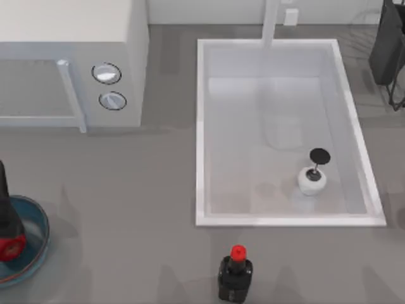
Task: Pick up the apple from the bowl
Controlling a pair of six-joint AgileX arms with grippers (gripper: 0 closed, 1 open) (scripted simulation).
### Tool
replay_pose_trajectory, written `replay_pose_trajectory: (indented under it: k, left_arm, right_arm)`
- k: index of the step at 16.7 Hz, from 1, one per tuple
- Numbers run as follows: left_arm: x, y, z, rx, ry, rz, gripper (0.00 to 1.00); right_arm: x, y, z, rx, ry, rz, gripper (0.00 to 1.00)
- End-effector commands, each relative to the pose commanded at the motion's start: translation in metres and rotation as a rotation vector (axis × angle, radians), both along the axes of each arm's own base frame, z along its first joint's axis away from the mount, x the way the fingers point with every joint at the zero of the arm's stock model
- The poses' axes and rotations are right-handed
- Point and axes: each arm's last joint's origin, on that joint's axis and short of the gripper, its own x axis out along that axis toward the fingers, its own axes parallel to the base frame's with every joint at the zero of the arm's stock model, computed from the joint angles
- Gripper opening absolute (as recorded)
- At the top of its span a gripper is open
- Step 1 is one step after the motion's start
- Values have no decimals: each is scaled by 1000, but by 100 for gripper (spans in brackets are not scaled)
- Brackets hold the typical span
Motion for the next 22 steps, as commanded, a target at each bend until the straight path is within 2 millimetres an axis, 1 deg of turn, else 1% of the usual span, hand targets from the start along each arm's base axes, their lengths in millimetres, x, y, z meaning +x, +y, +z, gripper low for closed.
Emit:
replay_pose_trajectory:
  k: [2,4,6,9,12,14,16,19,22]
  left_arm:
    - [5,0,11,-1,119,-4,100]
    - [14,-1,23,-2,276,-7,100]
    - [29,-1,34,-2,458,-11,100]
    - [60,-3,45,0,751,-15,100]
    - [95,-5,44,5,1034,-17,100]
    - [117,-6,39,10,1197,-17,100]
    - [135,-7,32,14,1326,-16,100]
    - [150,-9,26,19,1439,-15,100]
    - [153,-9,25,19,1459,-15,100]
  right_arm:
    - [0,0,0,0,0,0,100]
    - [0,0,0,0,0,0,100]
    - [0,0,0,0,0,0,100]
    - [0,0,0,0,0,0,100]
    - [0,0,0,0,0,0,100]
    - [0,0,0,0,0,0,100]
    - [0,0,0,0,0,0,100]
    - [0,0,0,0,0,0,100]
    - [0,0,0,0,0,0,100]
